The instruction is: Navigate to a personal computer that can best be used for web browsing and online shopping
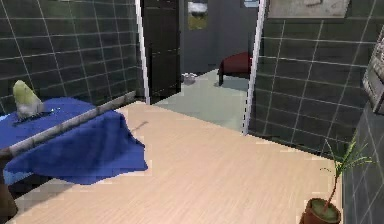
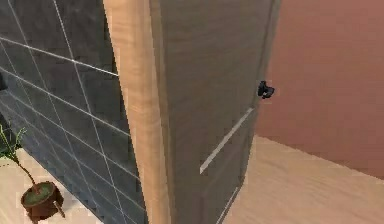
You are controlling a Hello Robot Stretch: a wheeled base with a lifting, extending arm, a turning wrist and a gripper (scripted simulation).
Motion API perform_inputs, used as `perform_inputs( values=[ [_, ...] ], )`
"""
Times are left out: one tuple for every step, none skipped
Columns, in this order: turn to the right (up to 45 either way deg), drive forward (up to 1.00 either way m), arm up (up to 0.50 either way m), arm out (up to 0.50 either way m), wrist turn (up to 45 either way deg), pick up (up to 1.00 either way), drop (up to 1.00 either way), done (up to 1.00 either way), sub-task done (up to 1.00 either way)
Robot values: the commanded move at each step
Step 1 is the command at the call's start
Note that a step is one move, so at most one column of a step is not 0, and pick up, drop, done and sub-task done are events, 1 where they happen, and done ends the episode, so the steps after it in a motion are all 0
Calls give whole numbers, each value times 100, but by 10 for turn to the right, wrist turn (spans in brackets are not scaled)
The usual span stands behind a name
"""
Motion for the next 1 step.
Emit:
perform_inputs(
  values=[
    [0, 100, 0, 0, 0, 0, 0, 0, 0]
  ],
)
